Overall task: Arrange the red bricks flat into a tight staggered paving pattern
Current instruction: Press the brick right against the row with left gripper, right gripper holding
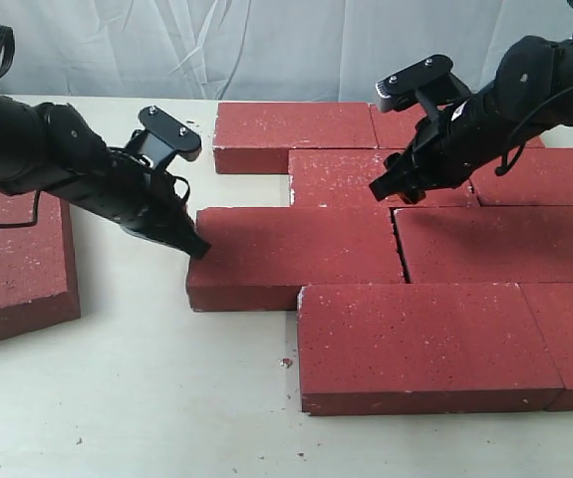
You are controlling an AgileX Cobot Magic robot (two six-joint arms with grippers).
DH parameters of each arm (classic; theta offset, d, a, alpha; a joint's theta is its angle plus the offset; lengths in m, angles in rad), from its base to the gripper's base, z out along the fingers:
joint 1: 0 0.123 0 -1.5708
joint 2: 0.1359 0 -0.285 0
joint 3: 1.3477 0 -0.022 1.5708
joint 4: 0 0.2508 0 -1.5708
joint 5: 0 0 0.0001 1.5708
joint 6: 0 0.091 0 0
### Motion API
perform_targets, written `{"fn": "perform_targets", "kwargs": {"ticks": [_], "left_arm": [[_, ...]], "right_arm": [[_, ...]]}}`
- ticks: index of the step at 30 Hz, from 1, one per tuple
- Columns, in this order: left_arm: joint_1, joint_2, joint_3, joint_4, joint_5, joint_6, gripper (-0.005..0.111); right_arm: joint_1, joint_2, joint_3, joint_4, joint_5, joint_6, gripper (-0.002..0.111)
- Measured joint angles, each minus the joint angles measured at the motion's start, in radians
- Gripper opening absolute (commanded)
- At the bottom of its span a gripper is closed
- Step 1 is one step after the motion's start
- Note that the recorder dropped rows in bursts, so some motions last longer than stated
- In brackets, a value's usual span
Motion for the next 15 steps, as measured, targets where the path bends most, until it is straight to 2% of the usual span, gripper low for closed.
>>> {"fn": "perform_targets", "kwargs": {"ticks": [3, 5, 11, 15], "left_arm": [[0.004, 0.018, 0.002, 0.035, -0.009, -0.006, 0.000], [0.022, 0.012, 0.002, 0.051, -0.009, -0.030, 0.000], [0.108, -0.044, 0.002, 0.055, 0.075, -0.097, 0.000], [0.112, -0.029, 0.002, 0.053, 0.143, -0.103, 0.000]], "right_arm": [[0.000, 0.000, 0.000, 0.004, 0.000, 0.000, 0.027], [0.000, 0.000, 0.000, -0.001, 0.000, 0.000, 0.002], [0.000, -0.016, 0.000, -0.014, 0.025, -0.002, 0.000], [0.000, -0.041, 0.000, -0.014, 0.052, -0.002, 0.000]]}}
